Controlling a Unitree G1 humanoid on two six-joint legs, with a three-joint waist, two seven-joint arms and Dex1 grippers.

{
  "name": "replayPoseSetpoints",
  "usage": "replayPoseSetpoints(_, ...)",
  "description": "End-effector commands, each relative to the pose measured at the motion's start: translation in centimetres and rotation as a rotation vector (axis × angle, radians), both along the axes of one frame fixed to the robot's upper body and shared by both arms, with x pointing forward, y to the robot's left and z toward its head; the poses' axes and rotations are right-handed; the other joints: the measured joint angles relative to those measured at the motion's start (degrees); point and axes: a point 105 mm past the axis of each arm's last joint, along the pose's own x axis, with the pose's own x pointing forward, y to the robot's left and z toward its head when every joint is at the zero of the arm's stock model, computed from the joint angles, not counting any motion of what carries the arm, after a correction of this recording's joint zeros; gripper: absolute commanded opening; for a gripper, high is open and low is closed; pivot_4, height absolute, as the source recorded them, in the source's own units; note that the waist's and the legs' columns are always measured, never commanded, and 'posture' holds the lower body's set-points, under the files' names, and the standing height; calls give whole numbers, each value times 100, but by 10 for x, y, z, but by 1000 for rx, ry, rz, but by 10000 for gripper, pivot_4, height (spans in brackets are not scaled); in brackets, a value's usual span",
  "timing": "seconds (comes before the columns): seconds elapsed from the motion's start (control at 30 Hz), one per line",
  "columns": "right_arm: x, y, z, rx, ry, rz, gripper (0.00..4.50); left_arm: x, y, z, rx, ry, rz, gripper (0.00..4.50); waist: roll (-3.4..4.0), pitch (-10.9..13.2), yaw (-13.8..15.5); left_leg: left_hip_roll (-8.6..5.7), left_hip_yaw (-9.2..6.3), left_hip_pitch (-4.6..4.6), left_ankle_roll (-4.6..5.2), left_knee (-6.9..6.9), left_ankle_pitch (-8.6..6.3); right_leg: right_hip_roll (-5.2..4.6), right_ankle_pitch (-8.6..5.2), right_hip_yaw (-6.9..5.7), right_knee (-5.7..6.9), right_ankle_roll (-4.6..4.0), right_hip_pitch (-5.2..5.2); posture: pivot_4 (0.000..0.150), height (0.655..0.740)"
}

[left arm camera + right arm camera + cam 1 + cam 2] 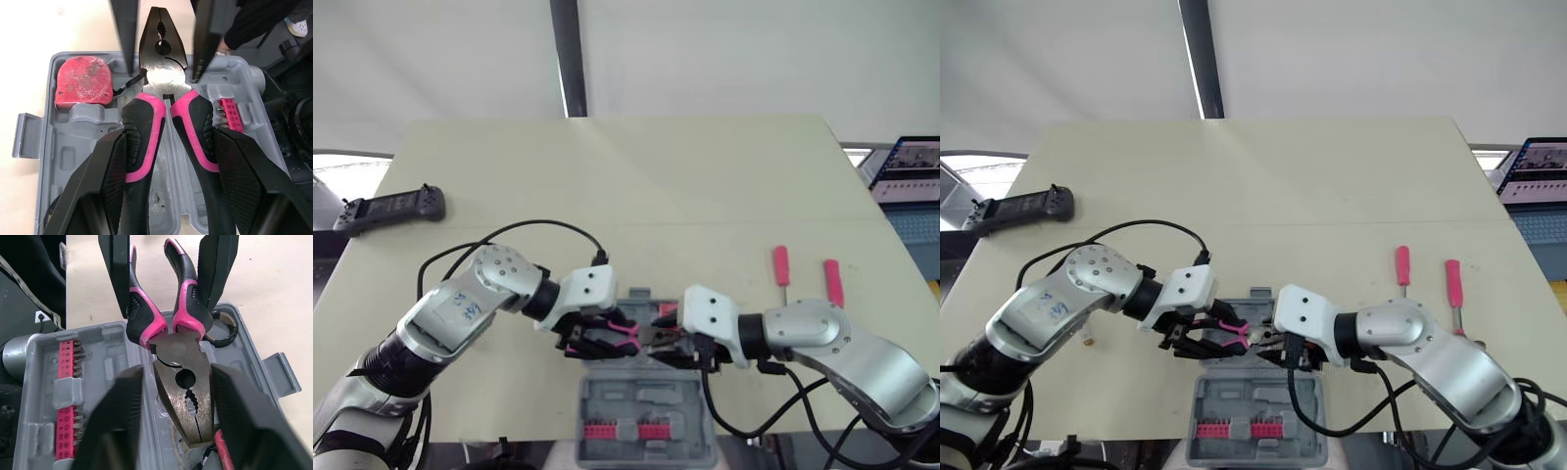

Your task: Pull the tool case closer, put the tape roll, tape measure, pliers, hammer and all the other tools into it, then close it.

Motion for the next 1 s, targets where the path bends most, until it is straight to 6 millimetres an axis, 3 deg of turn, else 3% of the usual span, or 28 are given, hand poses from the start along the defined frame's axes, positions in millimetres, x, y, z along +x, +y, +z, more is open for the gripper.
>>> replayPoseSetpoints(0.03,-2,5,7,16,-24,23,9724,-1,-4,8,-15,-27,-23,24333,0,0,0,0,0,0,0,0,0,0,0,0,2,0,-1,1500,7400)
replayPoseSetpoints(0.67,-2,6,3,11,-11,21,9724,-1,-6,7,-23,-2,-7,24333,0,0,-1,0,0,0,0,0,0,0,0,1,2,0,-1,1500,7400)
replayPoseSetpoints(0.77,-3,6,2,16,-12,19,9724,0,-5,6,-24,10,16,34953,0,0,2,0,0,0,0,0,0,0,0,1,2,0,0,1500,7400)
replayPoseSetpoints(0.83,-3,6,2,21,-13,18,9724,2,-7,8,-38,-19,19,44746,0,0,0,0,0,-2,0,0,0,0,0,1,3,0,-2,1500,7400)
replayPoseSetpoints(1.0,-2,4,1,32,-11,3,9724,7,2,25,-155,-74,60,44746,0,0,-6,0,0,-2,0,0,0,-1,0,0,4,0,-4,1500,7400)
